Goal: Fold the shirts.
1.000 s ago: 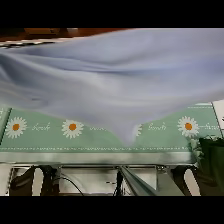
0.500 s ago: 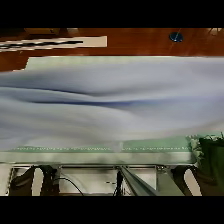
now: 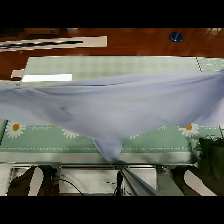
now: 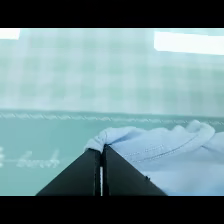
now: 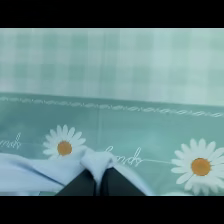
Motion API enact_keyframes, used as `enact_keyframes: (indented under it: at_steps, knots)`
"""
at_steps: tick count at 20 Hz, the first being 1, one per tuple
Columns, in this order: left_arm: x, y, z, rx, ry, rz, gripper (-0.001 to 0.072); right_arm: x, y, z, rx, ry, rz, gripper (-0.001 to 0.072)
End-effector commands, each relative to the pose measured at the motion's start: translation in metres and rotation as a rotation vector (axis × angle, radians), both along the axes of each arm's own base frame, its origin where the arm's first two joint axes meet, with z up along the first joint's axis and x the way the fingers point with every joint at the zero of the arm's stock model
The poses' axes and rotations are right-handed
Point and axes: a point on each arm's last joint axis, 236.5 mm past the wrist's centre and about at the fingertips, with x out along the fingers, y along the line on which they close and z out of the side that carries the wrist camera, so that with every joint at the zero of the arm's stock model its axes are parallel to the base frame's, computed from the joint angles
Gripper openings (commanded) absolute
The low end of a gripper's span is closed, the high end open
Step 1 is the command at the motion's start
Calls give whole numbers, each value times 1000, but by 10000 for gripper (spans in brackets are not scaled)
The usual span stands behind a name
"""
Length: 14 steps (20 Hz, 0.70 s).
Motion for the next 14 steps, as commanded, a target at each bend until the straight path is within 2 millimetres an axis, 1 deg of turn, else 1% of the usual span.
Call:
enact_keyframes:
  at_steps: [1,3,4,6,8,11,12,14]
  knots:
    - [43,5,-73,-170,115,-18,22,49,-5,-67,81,186,19,31]
    - [70,3,-104,-260,115,-21,21,80,-11,-98,106,218,4,31]
    - [84,1,-116,-293,108,-17,22,94,-12,-113,110,223,5,31]
    - [111,-3,-135,-314,90,-17,22,123,-7,-140,135,217,21,31]
    - [141,-14,-146,-319,67,-35,22,151,1,-161,138,181,29,31]
    - [185,-40,-163,-276,11,-104,22,198,9,-180,128,72,2,31]
    - [196,-50,-173,-260,8,-133,22,212,11,-185,124,35,-11,31]
    - [214,-66,-197,-254,28,-152,22,234,13,-195,121,-17,-36,31]
